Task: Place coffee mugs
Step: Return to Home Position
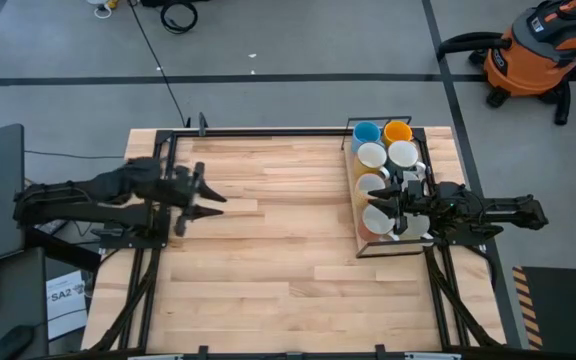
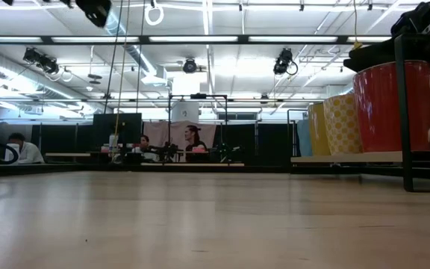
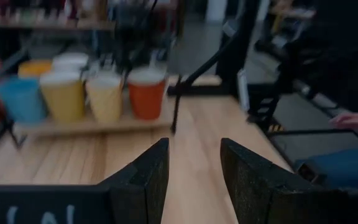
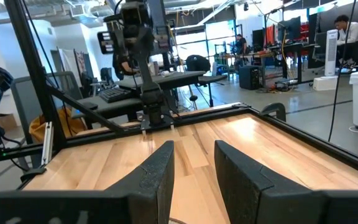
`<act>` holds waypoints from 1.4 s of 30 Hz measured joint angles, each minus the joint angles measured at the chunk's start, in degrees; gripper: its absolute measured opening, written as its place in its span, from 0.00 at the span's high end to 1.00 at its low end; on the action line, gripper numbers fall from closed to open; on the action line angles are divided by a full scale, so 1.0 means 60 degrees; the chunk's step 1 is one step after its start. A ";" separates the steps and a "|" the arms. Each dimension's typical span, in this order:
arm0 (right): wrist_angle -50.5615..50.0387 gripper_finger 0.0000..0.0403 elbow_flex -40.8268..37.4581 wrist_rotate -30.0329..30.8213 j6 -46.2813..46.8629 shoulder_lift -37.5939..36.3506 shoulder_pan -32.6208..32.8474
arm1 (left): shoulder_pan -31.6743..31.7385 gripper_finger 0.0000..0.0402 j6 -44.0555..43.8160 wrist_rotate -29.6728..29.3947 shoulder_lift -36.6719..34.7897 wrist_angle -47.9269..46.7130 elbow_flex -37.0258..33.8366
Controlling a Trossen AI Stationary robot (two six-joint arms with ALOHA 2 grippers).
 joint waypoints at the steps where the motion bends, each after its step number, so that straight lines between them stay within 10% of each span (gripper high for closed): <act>1: 0.0000 0.70 0.0003 -0.0001 0.0000 0.0000 0.0000 | 0.0000 0.62 0.0074 0.0115 -0.0304 -0.0009 0.0000; 26: 0.0000 0.70 0.0003 -0.0007 -0.0004 0.0000 -0.0003 | -0.0018 0.62 -0.0247 0.0654 -0.6050 -0.1462 -0.2406; 42: 0.0007 0.70 0.0003 -0.0011 0.0000 0.0000 -0.0004 | -0.0018 0.62 -0.1362 0.1222 -0.6048 0.4275 -0.6300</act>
